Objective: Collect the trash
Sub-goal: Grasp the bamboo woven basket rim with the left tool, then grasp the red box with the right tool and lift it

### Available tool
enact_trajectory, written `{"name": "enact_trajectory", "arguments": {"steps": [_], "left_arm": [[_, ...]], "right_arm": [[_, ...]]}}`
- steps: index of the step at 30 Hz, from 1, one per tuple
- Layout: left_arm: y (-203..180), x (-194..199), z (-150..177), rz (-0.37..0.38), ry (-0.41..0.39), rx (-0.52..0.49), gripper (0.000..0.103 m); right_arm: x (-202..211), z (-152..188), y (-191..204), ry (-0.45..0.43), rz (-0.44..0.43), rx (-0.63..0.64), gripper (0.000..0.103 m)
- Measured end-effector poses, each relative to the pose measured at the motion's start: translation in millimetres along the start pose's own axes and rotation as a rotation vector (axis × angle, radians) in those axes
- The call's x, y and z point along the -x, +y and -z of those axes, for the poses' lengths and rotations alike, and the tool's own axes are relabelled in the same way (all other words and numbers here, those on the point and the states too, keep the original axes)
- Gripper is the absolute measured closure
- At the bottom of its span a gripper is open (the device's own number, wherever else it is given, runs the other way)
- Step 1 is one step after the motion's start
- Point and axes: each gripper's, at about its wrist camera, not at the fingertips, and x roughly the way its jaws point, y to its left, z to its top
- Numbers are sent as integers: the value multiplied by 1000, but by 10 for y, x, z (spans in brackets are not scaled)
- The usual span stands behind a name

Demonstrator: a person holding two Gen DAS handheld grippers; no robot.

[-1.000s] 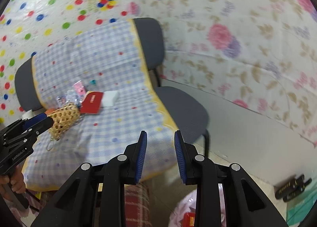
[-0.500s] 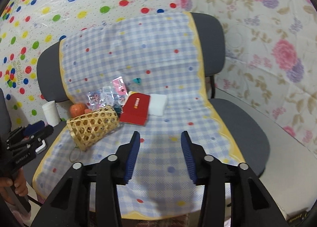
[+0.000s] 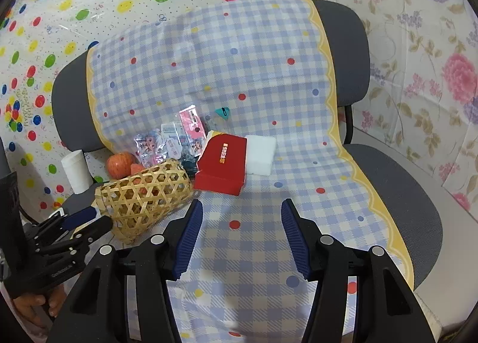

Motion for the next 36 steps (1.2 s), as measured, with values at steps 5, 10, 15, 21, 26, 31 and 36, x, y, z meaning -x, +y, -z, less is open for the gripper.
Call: {"name": "enact_trajectory", "arguments": {"steps": [5, 10, 15, 21, 26, 31, 36], "left_arm": [[-117, -236, 28, 1, 26, -77, 50], [-225, -427, 113, -10, 76, -148, 68], [-239, -414, 135, -26, 77, -173, 98], [-137, 54, -64, -54, -69, -134, 101], [-12, 404, -274, -49, -166, -76, 101], [94, 403, -391, -98, -182, -53, 100], [260, 175, -468, -135, -153, -20, 100]], "right_arm": [[-37, 25, -27, 16, 3, 4, 50], [-16, 68, -24, 25, 2, 15, 51], [7, 97, -32, 29, 4, 18, 51], [-14, 102, -19, 27, -6, 24, 50], [-179, 101, 9, 56, -16, 37, 50], [-521, 20, -11, 85, -35, 30, 50], [-851, -98, 10, 110, -43, 18, 51]]}}
